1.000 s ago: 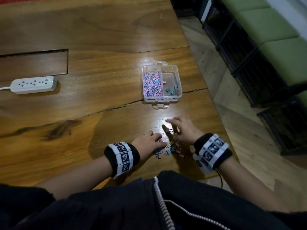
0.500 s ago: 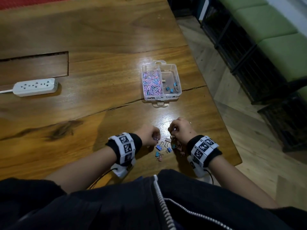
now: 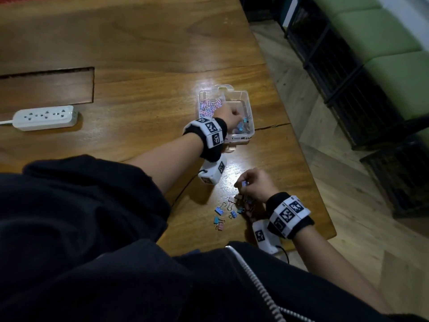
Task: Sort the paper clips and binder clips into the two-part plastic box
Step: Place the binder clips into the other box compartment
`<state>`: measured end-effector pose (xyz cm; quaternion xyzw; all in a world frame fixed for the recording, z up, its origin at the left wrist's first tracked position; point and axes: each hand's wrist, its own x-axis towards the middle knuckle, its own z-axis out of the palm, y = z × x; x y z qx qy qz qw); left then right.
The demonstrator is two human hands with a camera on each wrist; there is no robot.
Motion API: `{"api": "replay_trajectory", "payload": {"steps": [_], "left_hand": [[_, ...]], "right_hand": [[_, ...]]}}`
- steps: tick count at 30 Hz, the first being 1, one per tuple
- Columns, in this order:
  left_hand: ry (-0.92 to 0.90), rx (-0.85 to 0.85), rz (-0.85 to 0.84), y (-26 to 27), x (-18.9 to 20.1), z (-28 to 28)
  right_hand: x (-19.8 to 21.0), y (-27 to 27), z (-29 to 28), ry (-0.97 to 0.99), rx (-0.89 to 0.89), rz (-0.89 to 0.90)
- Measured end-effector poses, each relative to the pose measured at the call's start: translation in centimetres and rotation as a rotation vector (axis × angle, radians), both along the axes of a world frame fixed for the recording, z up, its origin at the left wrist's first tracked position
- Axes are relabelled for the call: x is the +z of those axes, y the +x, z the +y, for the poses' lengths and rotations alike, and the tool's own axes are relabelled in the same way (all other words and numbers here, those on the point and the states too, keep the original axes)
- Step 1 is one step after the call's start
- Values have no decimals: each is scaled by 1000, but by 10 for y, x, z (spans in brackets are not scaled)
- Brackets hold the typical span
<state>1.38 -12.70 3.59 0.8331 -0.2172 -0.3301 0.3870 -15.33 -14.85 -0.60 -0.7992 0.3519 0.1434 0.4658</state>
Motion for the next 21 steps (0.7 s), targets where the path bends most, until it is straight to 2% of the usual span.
{"api": "replay_trajectory", "payload": {"steps": [4, 6, 10, 12, 14, 17, 21], "left_hand": [[-28, -106, -129, -19, -4, 29], [4, -260, -167, -32, -9, 55], [185, -596, -70, -63, -32, 107], [273, -759, -124, -80, -41, 125], [310, -881, -251, -93, -48, 134], [315, -943, -397, -104, -51, 138], [322, -947, -496, -115, -51, 143]], "right_hand": [[21, 6, -17, 196, -151, -98], [35, 20, -28, 202, -181, -190], [56, 64, -46, 91, -161, -309], [55, 86, -49, 12, -161, -321], [49, 100, -51, -82, -187, -340], [41, 99, -50, -220, -194, -353], [37, 50, -33, -201, -85, -272]]}}
